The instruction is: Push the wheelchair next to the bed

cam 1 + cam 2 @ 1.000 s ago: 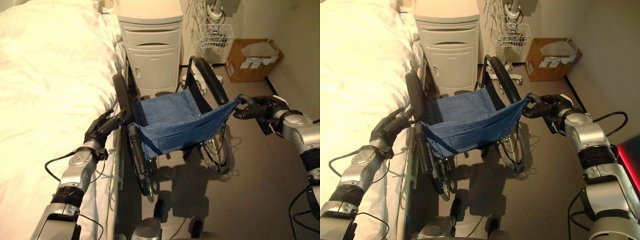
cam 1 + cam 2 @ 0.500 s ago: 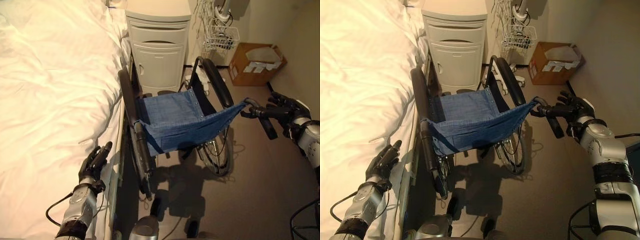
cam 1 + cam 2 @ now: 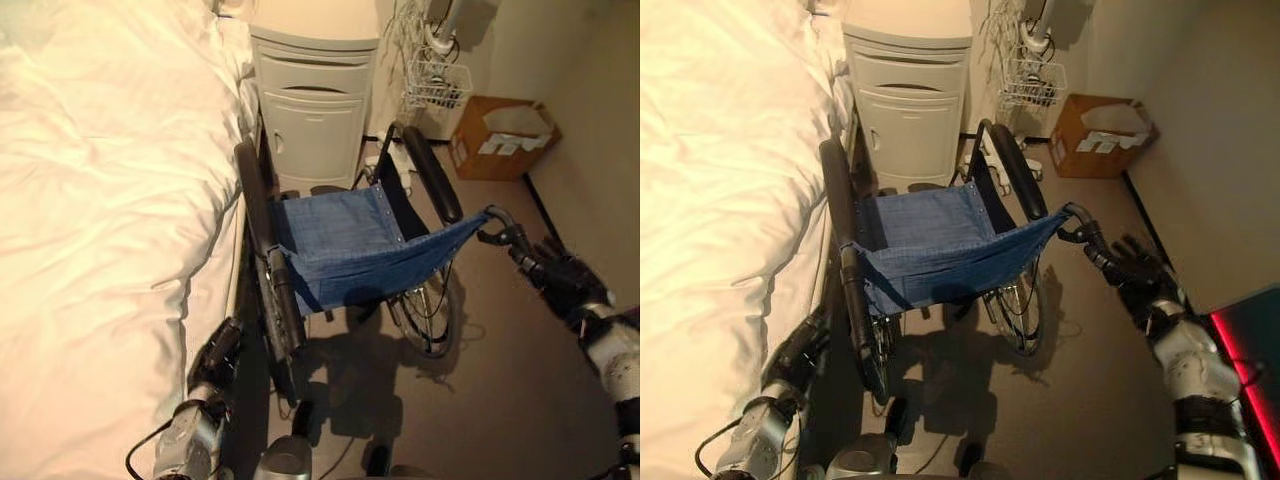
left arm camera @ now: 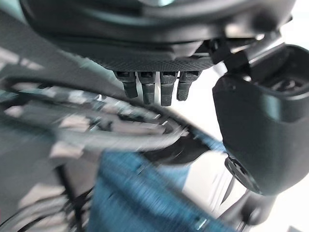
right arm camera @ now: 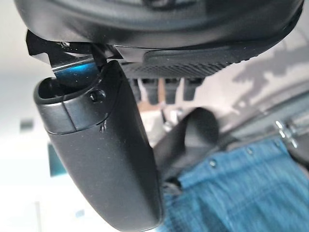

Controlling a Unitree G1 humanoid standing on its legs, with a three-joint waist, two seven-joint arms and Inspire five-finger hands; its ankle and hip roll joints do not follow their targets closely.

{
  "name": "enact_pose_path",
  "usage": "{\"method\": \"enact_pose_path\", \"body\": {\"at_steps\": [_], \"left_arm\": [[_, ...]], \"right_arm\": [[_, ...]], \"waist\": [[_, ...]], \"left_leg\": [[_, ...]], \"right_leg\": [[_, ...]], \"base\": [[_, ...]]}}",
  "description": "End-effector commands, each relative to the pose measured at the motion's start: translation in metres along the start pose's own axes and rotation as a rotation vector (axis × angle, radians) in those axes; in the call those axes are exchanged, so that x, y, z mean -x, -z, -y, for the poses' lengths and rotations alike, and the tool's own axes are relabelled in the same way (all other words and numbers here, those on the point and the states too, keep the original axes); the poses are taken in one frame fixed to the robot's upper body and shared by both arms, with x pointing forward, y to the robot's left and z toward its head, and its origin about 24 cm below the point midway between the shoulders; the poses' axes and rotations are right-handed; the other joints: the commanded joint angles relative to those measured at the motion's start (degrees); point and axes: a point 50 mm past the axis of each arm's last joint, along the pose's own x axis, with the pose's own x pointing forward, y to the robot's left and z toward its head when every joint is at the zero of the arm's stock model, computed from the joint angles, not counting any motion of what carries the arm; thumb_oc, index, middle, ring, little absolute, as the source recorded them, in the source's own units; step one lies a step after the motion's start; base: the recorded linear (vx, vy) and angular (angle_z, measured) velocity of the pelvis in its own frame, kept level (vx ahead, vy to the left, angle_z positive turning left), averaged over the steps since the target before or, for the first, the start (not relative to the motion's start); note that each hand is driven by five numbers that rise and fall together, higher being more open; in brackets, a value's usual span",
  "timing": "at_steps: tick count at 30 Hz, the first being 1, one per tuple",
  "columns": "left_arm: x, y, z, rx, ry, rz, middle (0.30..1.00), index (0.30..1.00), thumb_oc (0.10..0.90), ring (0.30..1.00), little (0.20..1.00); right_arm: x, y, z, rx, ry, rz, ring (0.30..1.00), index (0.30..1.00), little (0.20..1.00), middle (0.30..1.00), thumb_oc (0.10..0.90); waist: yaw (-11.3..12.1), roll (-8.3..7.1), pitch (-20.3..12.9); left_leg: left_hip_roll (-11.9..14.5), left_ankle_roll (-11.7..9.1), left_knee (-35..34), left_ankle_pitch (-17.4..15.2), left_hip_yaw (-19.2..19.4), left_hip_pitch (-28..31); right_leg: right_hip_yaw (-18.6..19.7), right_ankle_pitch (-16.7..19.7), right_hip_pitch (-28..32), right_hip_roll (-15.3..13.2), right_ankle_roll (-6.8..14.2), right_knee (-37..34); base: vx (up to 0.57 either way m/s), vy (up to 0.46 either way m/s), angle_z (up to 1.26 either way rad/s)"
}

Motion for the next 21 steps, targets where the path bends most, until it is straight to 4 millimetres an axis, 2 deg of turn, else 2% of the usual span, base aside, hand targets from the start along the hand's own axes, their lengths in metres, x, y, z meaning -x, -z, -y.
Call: {"method": "enact_pose_path", "body": {"at_steps": [1, 2, 3, 4, 6, 7, 10, 11, 12, 13, 14, 15, 16, 17, 18, 19, 21], "left_arm": [[-0.006, -0.01, 0.014, 0.007, 0.094, 0.093, 0.9, 0.9, 0.8, 0.9, 0.9], [-0.006, -0.008, 0.016, 0.008, 0.101, 0.08, 0.9, 0.9, 0.8, 0.9, 0.9], [-0.006, -0.007, 0.017, 0.01, 0.104, 0.075, 0.9, 0.9, 0.8, 0.9, 0.9], [-0.005, -0.003, 0.017, 0.0, 0.118, 0.062, 0.9, 0.9, 0.8, 0.9, 0.9], [-0.002, 0.002, 0.013, -0.006, 0.128, 0.04, 0.9, 0.9, 0.8, 0.9, 0.9], [-0.002, 0.002, 0.013, -0.007, 0.129, 0.04, 0.9, 0.9, 0.8, 0.9, 0.9], [0.0, 0.01, 0.012, -0.003, 0.141, 0.009, 0.9, 0.9, 0.8, 0.9, 0.9], [0.001, 0.014, 0.012, -0.004, 0.138, -0.005, 0.9, 0.9, 0.8, 0.9, 0.9], [0.003, 0.021, 0.014, -0.009, 0.145, -0.035, 0.9, 0.9, 0.8, 0.9, 0.9], [0.003, 0.022, 0.014, -0.011, 0.146, -0.037, 0.9, 0.9, 0.8, 0.9, 0.9], [0.005, 0.031, 0.017, -0.025, 0.152, -0.07, 0.9, 0.9, 0.8, 0.9, 0.9], [0.005, 0.035, 0.018, -0.025, 0.152, -0.083, 0.9, 0.9, 0.8, 0.9, 0.9], [0.007, 0.043, 0.019, -0.035, 0.157, -0.114, 0.9, 0.9, 0.8, 0.9, 0.9], [0.008, 0.047, 0.021, -0.043, 0.157, -0.128, 0.9, 0.9, 0.8, 0.9, 0.9], [0.008, 0.057, 0.025, -0.066, 0.158, -0.169, 0.9, 0.9, 0.8, 0.9, 0.9], [0.009, 0.062, 0.027, -0.09, 0.166, -0.187, 0.9, 0.9, 0.8, 0.9, 0.9], [0.009, 0.066, 0.029, -0.114, 0.167, -0.197, 0.9, 0.9, 0.8, 0.9, 0.9]], "right_arm": [[0.018, -0.006, 0.042, -0.276, 0.036, 0.105, 0.9, 0.9, 0.9, 0.9, 0.8], [0.022, 0.011, 0.051, -0.452, 0.035, 0.091, 0.9, 0.9, 0.9, 0.9, 0.8], [0.023, 0.016, 0.052, -0.481, 0.025, 0.09, 0.9, 0.9, 0.9, 0.9, 0.8], [0.026, 0.029, 0.054, -0.627, -0.02, 0.085, 0.9, 0.9, 0.9, 0.9, 0.8], [0.033, 0.048, 0.058, -0.79, -0.042, 0.07, 0.9, 0.9, 0.9, 0.9, 0.8], [0.034, 0.048, 0.058, -0.792, -0.042, 0.07, 0.9, 0.9, 0.9, 0.9, 0.8], [0.039, 0.071, 0.058, -0.961, -0.049, 0.043, 0.9, 0.9, 0.9, 0.9, 0.8], [0.043, 0.082, 0.058, -1.004, -0.045, 0.015, 0.9, 0.9, 0.9, 0.9, 0.8], [0.048, 0.102, 0.056, -1.047, -0.037, -0.044, 0.9, 0.9, 0.9, 0.9, 0.8], [0.049, 0.105, 0.055, -1.051, -0.038, -0.052, 0.9, 0.9, 0.9, 0.9, 0.8], [0.055, 0.129, 0.05, -1.074, -0.03, -0.12, 0.9, 0.9, 0.9, 0.9, 0.8], [0.057, 0.137, 0.048, -1.078, -0.026, -0.145, 0.9, 0.9, 0.9, 0.9, 0.8], [0.062, 0.156, 0.041, -1.088, -0.015, -0.215, 0.9, 0.9, 0.9, 0.9, 0.8], [0.065, 0.165, 0.037, -1.094, -0.017, -0.239, 0.9, 0.9, 0.9, 0.9, 0.8], [0.074, 0.194, 0.023, -1.091, -0.014, -0.332, 0.9, 0.9, 0.9, 0.9, 0.8], [0.079, 0.206, 0.017, -1.073, -0.014, -0.378, 0.9, 0.9, 0.9, 0.9, 0.8], [0.083, 0.216, 0.012, -1.056, -0.016, -0.431, 0.9, 0.9, 0.9, 0.9, 0.8]], "waist": [[-0.22, 2.28, -4.88], [-0.11, 2.39, -4.84], [-0.09, 2.46, -4.8], [0.05, 2.64, -4.72], [0.02, 2.87, -4.74], [0.06, 2.85, -4.78], [-0.17, 3.27, -4.95], [-0.26, 3.41, -5.07], [-0.46, 3.72, -5.22], [-0.45, 3.74, -5.25], [-0.48, 4.11, -5.32], [-0.49, 4.22, -5.35], [-0.56, 4.48, -5.41], [-0.6, 4.65, -5.41], [-0.7, 5.09, -5.47], [-0.85, 5.28, -5.53], [-0.99, 5.49, -5.64]], "left_leg": [[2.88, -1.09, 1.52, -8.09, 3.81, 4.57], [2.89, -1.03, 1.39, -8.24, 3.87, 4.71], [2.89, -1.03, 1.39, -8.27, 3.88, 4.74], [2.83, -0.98, 1.41, -8.3, 3.79, 4.75], [2.68, -0.91, 1.43, -8.4, 3.64, 4.72], [2.68, -0.91, 1.43, -8.41, 3.64, 4.7], [2.53, -0.91, 1.13, -8.39, 3.74, 4.69], [2.41, -0.87, 1.09, -8.39, 3.76, 4.65], [2.27, -0.81, 1.02, -8.36, 3.68, 4.65], [2.26, -0.8, 1.01, -8.37, 3.7, 4.64], [2.18, -0.71, 1.01, -8.32, 3.62, 4.58], [2.14, -0.69, 1.02, -8.3, 3.56, 4.58], [2.08, -0.65, 1.04, -8.24, 3.5, 4.61], [2.07, -0.62, 1.05, -8.21, 3.5, 4.63], [1.96, -0.53, 1.03, -8.13, 3.31, 4.65], [1.92, -0.49, 1.03, -8.07, 3.26, 4.69], [1.86, -0.47, 1.01, -8.02, 3.15, 4.71]], "right_leg": [[0.39, 2.58, -5.97, 0.92, -2.5, 6.43], [0.18, 2.58, -5.9, 0.93, -2.36, 6.34], [0.16, 2.59, -5.89, 0.93, -2.34, 6.34], [0.11, 2.62, -5.91, 0.96, -2.33, 6.35], [0.21, 2.68, -6.22, 1.02, -2.16, 6.49], [0.22, 2.67, -6.24, 1.02, -2.16, 6.5], [0.4, 2.69, -6.63, 1.09, -2.02, 6.45], [0.5, 2.69, -6.78, 1.15, -2.01, 6.45], [0.8, 2.72, -6.92, 1.23, -2.03, 6.4], [0.82, 2.72, -6.95, 1.24, -2.04, 6.39], [0.95, 2.76, -7.07, 1.25, -2.14, 6.33], [1.02, 2.77, -7.1, 1.27, -2.15, 6.35], [1.23, 2.8, -7.15, 1.32, -2.22, 6.39], [1.29, 2.79, -7.16, 1.34, -2.28, 6.41], [1.34, 2.74, -7.13, 1.39, -2.42, 6.39], [1.39, 2.71, -7.09, 1.39, -2.49, 6.41], [1.39, 2.69, -7.0, 1.39, -2.56, 6.32]], "base": [[0.0, -0.032, 0.01], [0.0, -0.026, 0.04], [0.0, -0.027, 0.05], [-0.01, -0.017, 0.06], [-0.01, -0.009, 0.03], [0.0, 0.0, 0.0], [-0.01, 0.008, -0.02], [-0.03, 0.042, -0.08], [-0.02, 0.036, -0.08], [-0.01, 0.048, -0.04], [-0.01, 0.032, -0.02], [-0.01, 0.041, -0.02], [0.0, 0.0, 0.0], [0.0, 0.034, -0.02], [0.0, 0.032, -0.03], [0.01, 0.033, -0.02], [0.01, 0.017, -0.01]]}}
